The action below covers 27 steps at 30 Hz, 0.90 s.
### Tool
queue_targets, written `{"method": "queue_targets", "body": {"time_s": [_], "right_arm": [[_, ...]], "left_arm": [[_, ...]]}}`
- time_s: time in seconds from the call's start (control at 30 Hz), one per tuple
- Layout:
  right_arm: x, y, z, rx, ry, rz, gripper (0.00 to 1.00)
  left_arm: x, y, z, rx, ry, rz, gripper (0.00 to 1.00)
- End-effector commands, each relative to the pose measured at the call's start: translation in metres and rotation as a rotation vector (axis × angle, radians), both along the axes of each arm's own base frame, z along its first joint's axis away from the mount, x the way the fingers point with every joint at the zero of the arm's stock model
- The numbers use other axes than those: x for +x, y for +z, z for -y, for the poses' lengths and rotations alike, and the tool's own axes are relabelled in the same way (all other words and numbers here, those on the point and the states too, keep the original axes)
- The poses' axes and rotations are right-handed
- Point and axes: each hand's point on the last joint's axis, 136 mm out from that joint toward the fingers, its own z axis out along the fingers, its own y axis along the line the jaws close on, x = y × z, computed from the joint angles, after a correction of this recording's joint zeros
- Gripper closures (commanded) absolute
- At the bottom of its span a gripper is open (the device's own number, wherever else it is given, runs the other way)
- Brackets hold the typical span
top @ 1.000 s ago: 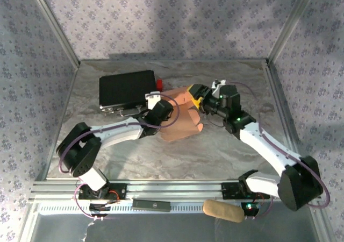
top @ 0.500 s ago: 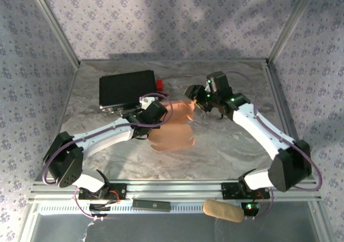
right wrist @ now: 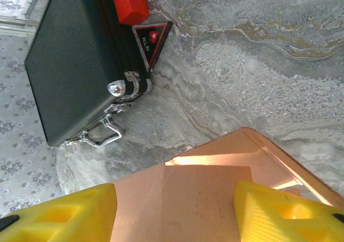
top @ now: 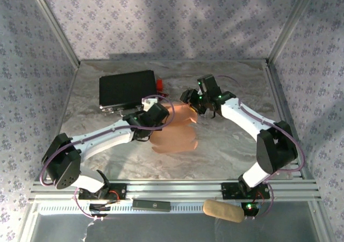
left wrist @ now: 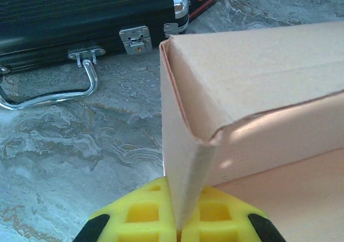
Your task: Fold the paper box
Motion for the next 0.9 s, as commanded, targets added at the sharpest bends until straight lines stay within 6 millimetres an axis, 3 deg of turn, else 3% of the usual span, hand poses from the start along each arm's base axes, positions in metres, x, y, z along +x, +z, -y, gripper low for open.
{"method": "queue_targets", "body": {"time_s": [0.0,0.3,0.47,0.5,0.6,0.67,0.87], "right_arm": [[0.002,0.003,-0.007,0.031,0.02,0.01,0.41],[-0.011,0.012,-0.029,0.104,0.032,0.004,0.53],[-0.011,0.017,-0.024,0.128,-0.001,0.017,0.65],[-0.011,0.019,-0.022,0.13,-0.007,0.023,0.63],[-0.016,0.025,-0.012,0.128,-0.025,0.056,0.44],[-0.022,0.027,-0.001,0.122,-0.055,0.093,0.37],[-0.053,0.014,0.033,0.067,-0.112,0.168,0.35]], "left_arm": [[0.003,0.02,0.005,-0.034,-0.003,0.051,1.0],[0.004,0.023,0.016,-0.035,-0.032,0.085,1.0],[0.004,0.025,0.018,-0.034,-0.035,0.097,1.0],[0.004,0.026,0.018,-0.033,-0.034,0.099,1.0],[0.003,0.027,0.016,-0.03,-0.028,0.108,1.0],[0.002,0.029,0.015,-0.036,-0.026,0.117,1.0],[0.002,0.028,0.014,-0.036,-0.031,0.121,1.0]]}}
